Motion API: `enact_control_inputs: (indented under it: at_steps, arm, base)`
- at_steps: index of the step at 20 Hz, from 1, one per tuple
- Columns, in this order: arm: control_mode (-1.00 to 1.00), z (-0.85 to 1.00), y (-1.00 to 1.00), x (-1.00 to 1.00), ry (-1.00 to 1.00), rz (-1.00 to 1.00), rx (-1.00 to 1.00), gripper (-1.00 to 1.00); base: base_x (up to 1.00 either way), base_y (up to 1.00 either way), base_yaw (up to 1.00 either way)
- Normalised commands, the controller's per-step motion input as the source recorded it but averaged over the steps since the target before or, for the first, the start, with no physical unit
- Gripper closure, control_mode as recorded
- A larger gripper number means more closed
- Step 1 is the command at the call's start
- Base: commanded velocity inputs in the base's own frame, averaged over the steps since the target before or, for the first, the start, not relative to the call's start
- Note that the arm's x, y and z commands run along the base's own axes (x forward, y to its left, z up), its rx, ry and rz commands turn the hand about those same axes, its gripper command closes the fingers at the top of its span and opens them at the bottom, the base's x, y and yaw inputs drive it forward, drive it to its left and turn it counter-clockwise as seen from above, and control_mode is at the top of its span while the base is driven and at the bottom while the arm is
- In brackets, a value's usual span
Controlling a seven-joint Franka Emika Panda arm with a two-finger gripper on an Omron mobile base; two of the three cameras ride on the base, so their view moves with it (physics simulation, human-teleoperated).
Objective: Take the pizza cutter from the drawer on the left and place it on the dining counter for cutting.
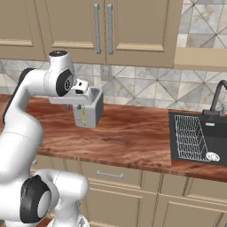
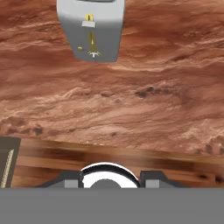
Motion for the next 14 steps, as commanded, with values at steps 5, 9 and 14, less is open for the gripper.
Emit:
enact_control_inputs:
  at_steps: [5, 9, 14]
  arm:
    - [-1.0, 0.0, 0.21, -0.33, -0.02, 0.0, -0.02, -1.0]
    - [-1.0, 0.0, 0.59, -0.79, -0.04, 0.02, -0.09, -1.0]
    - [-1.0, 0.0, 0.67, -0.68, -0.01, 0.06, -0.11, -1.0]
  base:
    - [0.0, 0.0, 0.0]
    - [0.0, 0.0, 0.0]
    - [0.0, 0.0, 0.0]
